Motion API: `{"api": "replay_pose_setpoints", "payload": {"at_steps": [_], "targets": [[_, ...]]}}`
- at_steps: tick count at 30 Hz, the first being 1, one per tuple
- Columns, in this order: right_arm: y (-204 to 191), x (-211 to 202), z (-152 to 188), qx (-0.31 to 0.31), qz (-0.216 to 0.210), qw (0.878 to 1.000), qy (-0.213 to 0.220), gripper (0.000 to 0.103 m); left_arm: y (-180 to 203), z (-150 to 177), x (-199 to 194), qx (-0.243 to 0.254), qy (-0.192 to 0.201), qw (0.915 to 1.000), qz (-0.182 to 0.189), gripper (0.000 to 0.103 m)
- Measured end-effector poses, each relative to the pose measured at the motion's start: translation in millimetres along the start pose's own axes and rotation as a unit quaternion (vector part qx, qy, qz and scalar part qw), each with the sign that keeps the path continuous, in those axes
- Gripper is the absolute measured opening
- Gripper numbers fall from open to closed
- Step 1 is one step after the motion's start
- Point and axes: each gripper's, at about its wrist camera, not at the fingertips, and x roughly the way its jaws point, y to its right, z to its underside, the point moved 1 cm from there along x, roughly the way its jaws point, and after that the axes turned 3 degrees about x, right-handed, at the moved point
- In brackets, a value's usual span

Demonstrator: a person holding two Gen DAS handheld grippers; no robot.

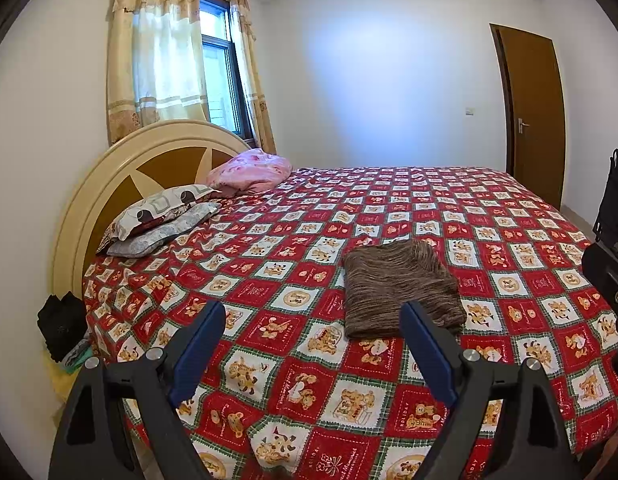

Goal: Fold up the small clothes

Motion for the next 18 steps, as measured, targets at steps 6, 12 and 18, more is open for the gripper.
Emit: {"api": "replay_pose_setpoints", "payload": {"at_steps": [6, 12, 18], "targets": [[-0.8, 0.6, 0.3, 0.001, 0.001, 1.000, 0.000, 0.103, -0.3, 0.3, 0.3, -0.001, -0.001, 1.0000, 0.000, 0.089], [-1.2, 0.7, 0.0, 0.001, 0.002, 1.000, 0.000, 0.103, -2.4, 1.3, 0.5, -0.001, 0.001, 1.0000, -0.001, 0.089], [-1.1, 0.8, -0.3, 0.001, 0.002, 1.000, -0.001, 0.103, -1.8, 2.0, 0.3, 0.004, 0.003, 1.0000, -0.001, 0.089]]}}
